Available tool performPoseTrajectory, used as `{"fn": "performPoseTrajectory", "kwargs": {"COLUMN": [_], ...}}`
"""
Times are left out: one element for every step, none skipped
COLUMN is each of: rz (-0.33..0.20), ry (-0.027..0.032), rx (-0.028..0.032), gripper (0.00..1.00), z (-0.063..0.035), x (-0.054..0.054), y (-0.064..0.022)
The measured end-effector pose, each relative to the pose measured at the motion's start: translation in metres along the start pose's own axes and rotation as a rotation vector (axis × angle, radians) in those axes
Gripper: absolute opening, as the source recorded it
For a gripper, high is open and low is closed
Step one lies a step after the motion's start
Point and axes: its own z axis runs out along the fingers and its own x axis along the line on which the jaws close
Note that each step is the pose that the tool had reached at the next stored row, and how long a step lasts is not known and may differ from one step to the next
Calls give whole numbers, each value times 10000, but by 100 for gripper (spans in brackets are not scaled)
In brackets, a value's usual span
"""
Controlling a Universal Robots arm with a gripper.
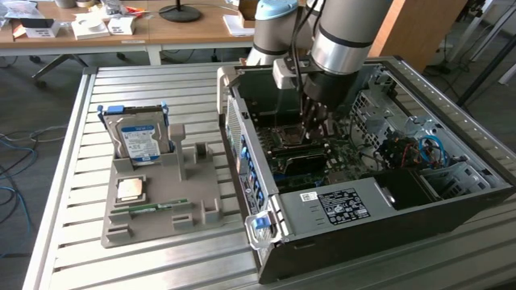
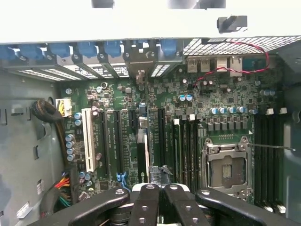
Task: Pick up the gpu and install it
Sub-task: 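Press down on the gpu until it lock into place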
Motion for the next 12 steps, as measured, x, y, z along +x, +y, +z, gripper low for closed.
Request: {"fn": "performPoseTrajectory", "kwargs": {"rz": [0, 0, 0, 0, 1, 0, 0, 1, 0, 0, 0, 0], "ry": [1, 1, 1, 1, 1, 1, 1, 1, 1, 0, 0, 0], "rx": [0, 0, 0, 0, 0, 0, 0, 0, 0, 0, 0, 0], "gripper": [11, 11, 11, 11, 11, 11, 11, 11, 11, 11, 11, 11], "z": [-10, -19, -28, -37, -46, -56, -66, -76, -88, -98, -108, -116], "x": [-1, -1, -2, -2, -3, -3, -4, -5, -5, -6, -7, -7], "y": [0, 0, 0, 0, 0, 0, 0, 0, -1, -1, -1, -1]}}
